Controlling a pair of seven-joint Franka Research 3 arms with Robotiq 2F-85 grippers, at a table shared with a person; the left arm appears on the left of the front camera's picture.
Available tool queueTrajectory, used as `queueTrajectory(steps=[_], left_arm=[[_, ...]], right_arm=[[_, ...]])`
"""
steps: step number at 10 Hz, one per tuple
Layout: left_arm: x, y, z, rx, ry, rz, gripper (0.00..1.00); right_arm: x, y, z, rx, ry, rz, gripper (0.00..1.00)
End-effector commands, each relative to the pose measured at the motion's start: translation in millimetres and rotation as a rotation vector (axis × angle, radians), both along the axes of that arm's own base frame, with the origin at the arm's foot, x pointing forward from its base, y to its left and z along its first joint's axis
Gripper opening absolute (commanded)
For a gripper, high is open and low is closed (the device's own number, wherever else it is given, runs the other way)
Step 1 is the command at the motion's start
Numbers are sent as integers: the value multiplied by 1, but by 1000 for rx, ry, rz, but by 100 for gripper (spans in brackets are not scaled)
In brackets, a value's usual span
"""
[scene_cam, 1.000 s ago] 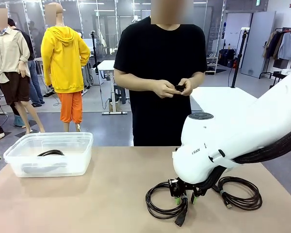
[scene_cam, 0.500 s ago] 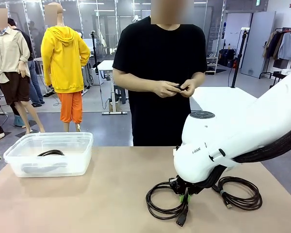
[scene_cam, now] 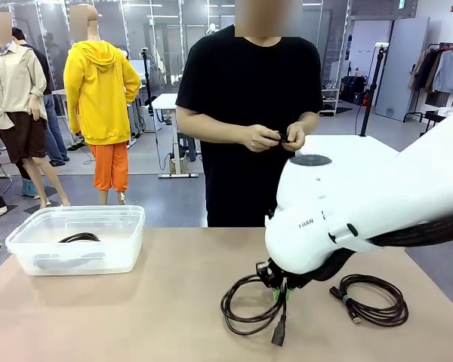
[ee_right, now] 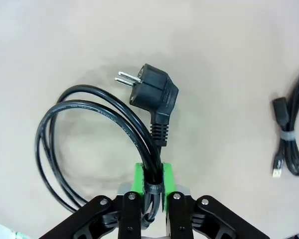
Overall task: Organize and store the cables.
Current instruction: Place the Power Cable into the Organizing box.
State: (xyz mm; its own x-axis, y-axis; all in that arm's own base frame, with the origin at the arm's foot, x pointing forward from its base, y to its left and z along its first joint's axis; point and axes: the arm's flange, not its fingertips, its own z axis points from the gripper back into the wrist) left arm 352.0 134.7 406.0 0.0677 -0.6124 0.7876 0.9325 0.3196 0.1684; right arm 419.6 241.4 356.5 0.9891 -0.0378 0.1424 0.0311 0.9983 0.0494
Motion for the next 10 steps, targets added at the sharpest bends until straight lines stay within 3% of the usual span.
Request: queueTrajectory(steps=[1,6,10], left_arm=[[-1,-3,1,-15,-4,23,98],[-1,-3,1,-15,-4,23,98],[-1,-3,1,-15,-4,23,98]], right_arm=[[-1,37,33,-9,5,-65,0],[12,161,33,12,-18,-7,0],[13,234,-5,40,0,4,0]])
